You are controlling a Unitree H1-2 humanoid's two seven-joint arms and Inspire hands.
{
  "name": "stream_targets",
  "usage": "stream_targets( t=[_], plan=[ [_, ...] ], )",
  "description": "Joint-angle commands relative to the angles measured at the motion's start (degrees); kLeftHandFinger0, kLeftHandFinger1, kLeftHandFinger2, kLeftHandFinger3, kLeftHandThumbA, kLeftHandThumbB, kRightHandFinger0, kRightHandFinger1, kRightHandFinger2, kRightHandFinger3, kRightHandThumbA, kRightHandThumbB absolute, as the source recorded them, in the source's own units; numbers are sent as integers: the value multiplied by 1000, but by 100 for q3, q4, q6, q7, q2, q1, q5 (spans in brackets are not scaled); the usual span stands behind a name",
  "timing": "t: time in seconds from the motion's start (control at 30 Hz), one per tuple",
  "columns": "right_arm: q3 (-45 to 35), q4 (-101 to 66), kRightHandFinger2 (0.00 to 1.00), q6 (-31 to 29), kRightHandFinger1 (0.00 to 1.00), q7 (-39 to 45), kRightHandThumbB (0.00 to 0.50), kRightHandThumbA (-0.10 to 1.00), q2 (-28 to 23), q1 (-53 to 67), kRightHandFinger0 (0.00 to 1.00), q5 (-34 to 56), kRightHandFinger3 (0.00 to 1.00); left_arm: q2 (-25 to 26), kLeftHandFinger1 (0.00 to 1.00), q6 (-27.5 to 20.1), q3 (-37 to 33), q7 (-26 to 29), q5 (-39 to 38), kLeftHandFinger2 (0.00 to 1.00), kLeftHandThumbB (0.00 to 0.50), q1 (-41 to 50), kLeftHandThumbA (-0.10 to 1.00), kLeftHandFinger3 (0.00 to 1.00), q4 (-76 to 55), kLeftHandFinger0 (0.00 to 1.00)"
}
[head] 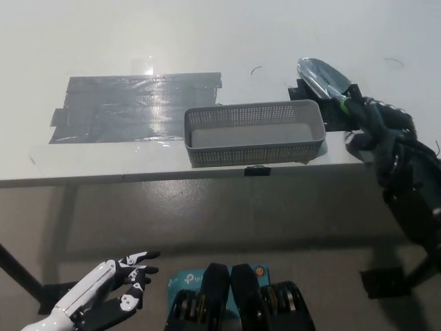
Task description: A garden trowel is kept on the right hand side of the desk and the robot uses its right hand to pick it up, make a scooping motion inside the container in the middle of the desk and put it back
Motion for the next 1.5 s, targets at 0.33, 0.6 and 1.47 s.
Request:
stream_targets(
  t=[0.33, 0.6, 1.47],
  plan=[
    [477, 772, 1000, -131, 1000, 342, 422, 457, -393, -1030, 1000, -192, 1000, 12, 871, -436, 155, -23, -70, 934, 350, -35, 1000, 1000, -278, 863],
    [482, 1258, 1000, 12, 1000, 559, 419, 425, -371, -871, 1000, -74, 1000, 28, 883, -480, 141, -60, -80, 940, 420, -63, 1000, 1000, -318, 851],
    [637, 927, 1000, -579, 1000, 1054, 389, 425, -295, -1032, 1000, 51, 1000, 8, 899, -529, 126, -107, -134, 930, 500, -160, 1000, 958, -285, 849]
  ],
)
